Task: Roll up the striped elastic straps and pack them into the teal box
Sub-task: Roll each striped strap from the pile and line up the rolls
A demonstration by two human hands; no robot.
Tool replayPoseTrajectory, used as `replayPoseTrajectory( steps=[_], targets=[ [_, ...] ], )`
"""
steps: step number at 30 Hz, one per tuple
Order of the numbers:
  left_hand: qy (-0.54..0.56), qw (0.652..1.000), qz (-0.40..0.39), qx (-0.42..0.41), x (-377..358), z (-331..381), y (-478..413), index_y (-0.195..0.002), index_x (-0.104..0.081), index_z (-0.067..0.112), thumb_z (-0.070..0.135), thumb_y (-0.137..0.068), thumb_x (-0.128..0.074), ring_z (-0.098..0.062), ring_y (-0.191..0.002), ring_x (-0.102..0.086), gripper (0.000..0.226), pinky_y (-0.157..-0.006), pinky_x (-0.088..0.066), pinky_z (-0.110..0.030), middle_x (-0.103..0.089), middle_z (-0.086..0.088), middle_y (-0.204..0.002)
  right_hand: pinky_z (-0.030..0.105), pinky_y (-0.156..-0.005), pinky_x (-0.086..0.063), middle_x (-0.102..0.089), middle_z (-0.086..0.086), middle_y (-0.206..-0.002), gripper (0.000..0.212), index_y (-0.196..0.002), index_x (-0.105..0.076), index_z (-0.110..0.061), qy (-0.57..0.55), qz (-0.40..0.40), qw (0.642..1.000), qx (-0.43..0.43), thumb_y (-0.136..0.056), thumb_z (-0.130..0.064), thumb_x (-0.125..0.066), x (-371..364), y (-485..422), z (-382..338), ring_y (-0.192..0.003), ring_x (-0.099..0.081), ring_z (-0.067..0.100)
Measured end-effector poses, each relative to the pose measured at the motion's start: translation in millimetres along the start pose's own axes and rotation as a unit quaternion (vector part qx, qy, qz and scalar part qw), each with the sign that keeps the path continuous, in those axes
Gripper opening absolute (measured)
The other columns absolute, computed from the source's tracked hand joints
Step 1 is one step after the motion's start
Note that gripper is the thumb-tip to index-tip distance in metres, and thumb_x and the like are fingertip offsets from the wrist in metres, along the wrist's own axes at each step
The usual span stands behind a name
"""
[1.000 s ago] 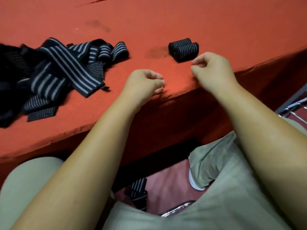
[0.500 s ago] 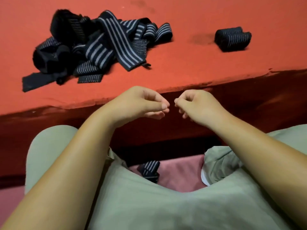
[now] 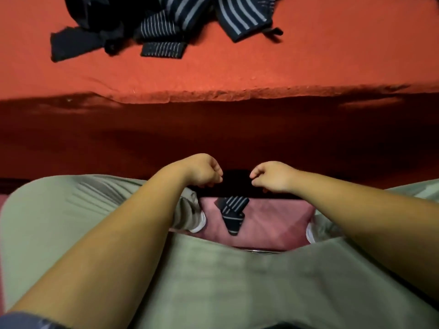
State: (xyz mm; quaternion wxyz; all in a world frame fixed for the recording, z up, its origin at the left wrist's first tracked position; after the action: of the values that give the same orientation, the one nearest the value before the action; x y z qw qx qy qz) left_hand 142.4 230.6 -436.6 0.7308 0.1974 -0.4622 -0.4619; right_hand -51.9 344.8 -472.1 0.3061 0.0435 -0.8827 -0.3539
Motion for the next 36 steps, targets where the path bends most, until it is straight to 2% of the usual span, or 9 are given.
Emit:
replayPoseTrajectory(
  steps=[3, 7, 12, 16, 19, 22, 25, 27, 36],
  targets=[
    [0.012, 0.998, -0.036, 0.055, -6.3, -27.0, -23.5, -0.11, -0.072, 0.014, 0.011, -0.101, -0.073, -0.022, -0.083, -0.073, 0.009, -0.068, -0.056, -0.031, -0.073, -0.007, -0.092, 0.029, -0.056, -0.048, -0.068, 0.013, -0.088, 0.023, -0.12, -0.069, 0.0, -0.009, -0.1, 0.993, -0.057, -0.102, -0.014, -0.065, -23.6, -16.3, 26.5, -0.071, -0.062, 0.027],
    [0.017, 0.984, -0.111, 0.14, -25.0, -61.7, -68.0, -0.121, -0.073, 0.009, 0.017, -0.106, -0.068, -0.029, -0.095, -0.068, 0.018, -0.081, -0.055, -0.039, -0.073, -0.011, -0.105, 0.029, -0.064, -0.055, -0.075, 0.005, -0.103, 0.022, -0.123, -0.069, -0.01, -0.02, -0.182, 0.971, -0.154, -0.105, -0.018, -0.059, -47.9, -32.0, 63.3, -0.077, -0.068, 0.02],
    [0.014, 0.973, -0.153, 0.17, -69.5, -88.8, -116.1, -0.123, -0.06, 0.021, 0.013, -0.111, -0.05, -0.022, -0.09, -0.059, 0.018, -0.073, -0.047, -0.032, -0.063, -0.009, -0.114, 0.027, -0.06, -0.052, -0.079, 0.008, -0.103, 0.029, -0.122, -0.073, -0.003, -0.022, -0.166, 0.965, -0.202, -0.102, -0.016, -0.055, -67.4, -61.3, 95.1, -0.073, -0.065, 0.019],
    [0.064, 0.978, -0.123, 0.156, -114.5, -99.6, -133.7, -0.121, -0.063, 0.03, 0.008, -0.106, -0.059, -0.017, -0.092, -0.066, 0.027, -0.087, -0.056, -0.037, -0.069, -0.001, -0.103, 0.026, -0.062, -0.05, -0.076, 0.004, -0.105, 0.026, -0.128, -0.065, -0.014, -0.092, -0.158, 0.959, -0.216, -0.108, -0.02, -0.049, -83.0, -70.5, 99.5, -0.074, -0.065, 0.015],
    [0.085, 0.971, -0.136, 0.177, -154.3, -123.3, -128.8, -0.117, -0.065, 0.031, 0.015, -0.106, -0.057, -0.019, -0.08, -0.059, 0.021, -0.078, -0.049, -0.033, -0.072, -0.007, -0.098, 0.026, -0.064, -0.052, -0.072, 0.001, -0.099, 0.028, -0.132, -0.064, -0.015, -0.129, -0.16, 0.955, -0.214, -0.11, -0.022, -0.047, -92.1, -81.3, 95.8, -0.078, -0.065, 0.014],
    [0.055, 0.965, -0.171, 0.19, -177.4, -136.0, -125.3, -0.126, -0.064, 0.038, 0.01, -0.104, -0.049, -0.02, -0.078, -0.067, 0.039, -0.064, -0.049, -0.027, -0.077, -0.004, -0.096, 0.026, -0.069, -0.056, -0.071, 0.001, -0.1, 0.031, -0.135, -0.063, -0.014, -0.164, -0.16, 0.951, -0.209, -0.111, -0.02, -0.044, -97.0, -90.0, 91.9, -0.083, -0.067, 0.013],
    [0.059, 0.965, -0.17, 0.192, -182.7, -133.3, -128.0, -0.129, -0.072, 0.02, -0.001, -0.101, -0.052, -0.021, -0.072, -0.068, 0.04, -0.065, -0.051, -0.028, -0.073, -0.01, -0.102, 0.029, -0.077, -0.059, -0.073, 0.002, -0.105, 0.032, -0.137, -0.062, -0.013, -0.176, -0.155, 0.948, -0.215, -0.112, -0.02, -0.044, -94.2, -91.1, 95.2, -0.092, -0.07, 0.016],
    [0.073, 0.949, -0.204, 0.229, -187.8, -132.2, -125.5, -0.128, -0.072, 0.013, 0.011, -0.102, -0.063, -0.025, -0.068, -0.067, 0.028, -0.068, -0.057, -0.028, -0.072, -0.014, -0.107, 0.03, -0.08, -0.06, -0.075, 0.002, -0.106, 0.032, -0.138, -0.061, -0.009, -0.169, -0.149, 0.948, -0.226, -0.112, -0.02, -0.044, -93.7, -93.2, 104.6, -0.09, -0.071, 0.016],
    [-0.077, 0.947, -0.27, 0.157, -203.5, -151.1, -143.7, -0.123, -0.07, 0.009, 0.011, -0.1, -0.069, -0.036, -0.107, -0.074, 0.023, -0.087, -0.064, -0.043, -0.075, -0.014, -0.123, 0.029, -0.068, -0.056, -0.078, -0.001, -0.097, 0.032, -0.132, -0.065, -0.007, -0.141, -0.141, 0.946, -0.257, -0.11, -0.02, -0.045, -93.8, -92.7, 134.4, -0.084, -0.071, 0.016]
  ],
)
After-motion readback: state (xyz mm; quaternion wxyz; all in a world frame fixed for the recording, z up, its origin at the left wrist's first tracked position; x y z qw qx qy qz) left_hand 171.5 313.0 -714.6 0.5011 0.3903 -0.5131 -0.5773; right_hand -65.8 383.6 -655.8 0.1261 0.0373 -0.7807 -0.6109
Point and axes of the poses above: each hand's wrist, its own y-axis away from the middle knuckle, its own x-axis out of the back of the hand, z = x × y, the point moved 6 cm from there along -y, towards the middle knuckle
